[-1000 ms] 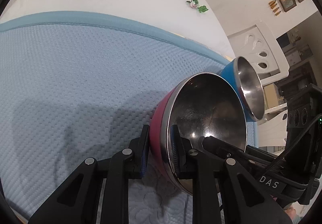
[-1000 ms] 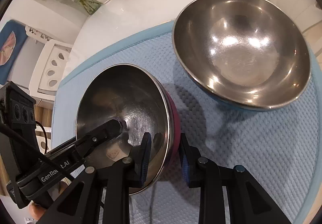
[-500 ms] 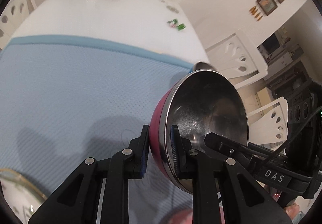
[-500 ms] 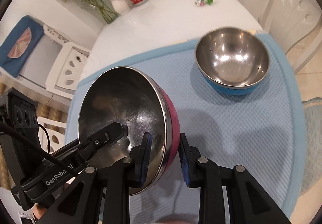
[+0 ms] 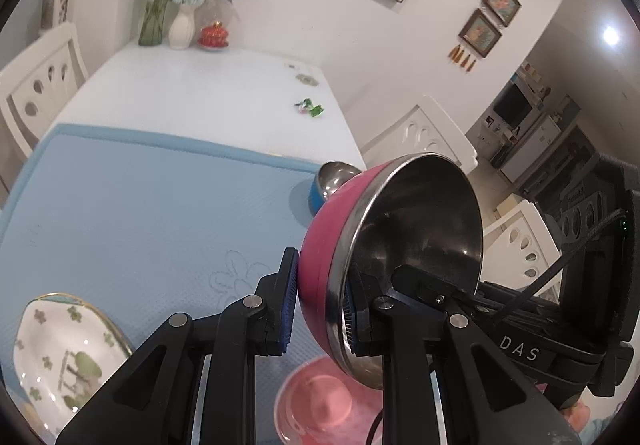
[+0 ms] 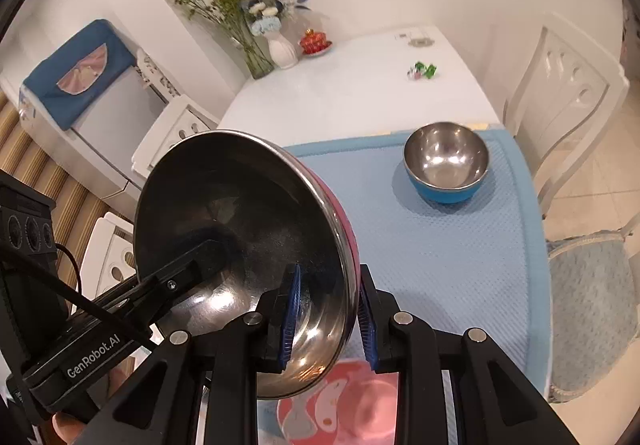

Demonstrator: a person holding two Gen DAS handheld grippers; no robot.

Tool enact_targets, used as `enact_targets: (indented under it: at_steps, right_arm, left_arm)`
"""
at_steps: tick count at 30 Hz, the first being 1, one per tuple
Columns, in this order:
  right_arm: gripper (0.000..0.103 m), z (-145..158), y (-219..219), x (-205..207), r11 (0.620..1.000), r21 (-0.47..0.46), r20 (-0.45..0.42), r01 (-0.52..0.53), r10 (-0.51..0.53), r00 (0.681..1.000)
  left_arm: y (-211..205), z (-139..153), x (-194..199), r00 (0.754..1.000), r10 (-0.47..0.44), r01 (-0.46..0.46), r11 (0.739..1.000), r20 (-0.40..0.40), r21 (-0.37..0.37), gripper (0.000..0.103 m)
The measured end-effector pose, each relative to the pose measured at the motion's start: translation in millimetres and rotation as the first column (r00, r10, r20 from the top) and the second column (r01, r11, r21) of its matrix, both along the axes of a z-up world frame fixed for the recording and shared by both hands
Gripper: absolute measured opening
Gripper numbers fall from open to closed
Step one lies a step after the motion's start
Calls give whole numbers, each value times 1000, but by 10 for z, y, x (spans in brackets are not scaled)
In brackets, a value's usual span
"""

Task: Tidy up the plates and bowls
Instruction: 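Carry the magenta bowl over the pink bowl and lower it inside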

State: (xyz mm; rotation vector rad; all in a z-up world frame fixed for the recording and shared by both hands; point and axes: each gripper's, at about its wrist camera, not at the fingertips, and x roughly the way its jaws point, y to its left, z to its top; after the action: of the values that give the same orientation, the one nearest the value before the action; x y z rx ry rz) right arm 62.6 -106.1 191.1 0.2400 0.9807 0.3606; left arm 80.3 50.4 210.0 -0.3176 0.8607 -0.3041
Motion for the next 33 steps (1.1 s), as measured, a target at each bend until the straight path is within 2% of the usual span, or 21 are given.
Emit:
enact_targets:
  at_steps: [3,8,14,20,29,33]
  right_arm:
    - [26,95,-14,-146,1000,-13,12,-3,3,1000]
    - [26,-3,-54,-340,999,-41,-69,-6,3,998]
    - [26,-342,-125,-470,998,-60,-194,-10,-2,981]
    - [26,-544,-211,-536,998,-68,-267,-15,-3,964]
    - [26,-859,-324,-665,998,-55,-363,-22,1,932]
    - [26,-950,-357,-714,997,-73,-378,-29,-1,926]
  left_arm:
    - [-50,55,-114,1000,10,-11,1000,14,15,17]
    - [-127,-33,-338,999,29,-29,1000,-18,11,17]
    - [-133,-320,-526,991,45,-50,998,-128,-39,17]
    - [-205,-535,-641,975,44,-57,997,-216,-55,17]
    - [-420,-893,-819,950,32,-30,999,-310,13,17]
    - [-492,-1018,-856,939,24,-17,1000,-342,22,17]
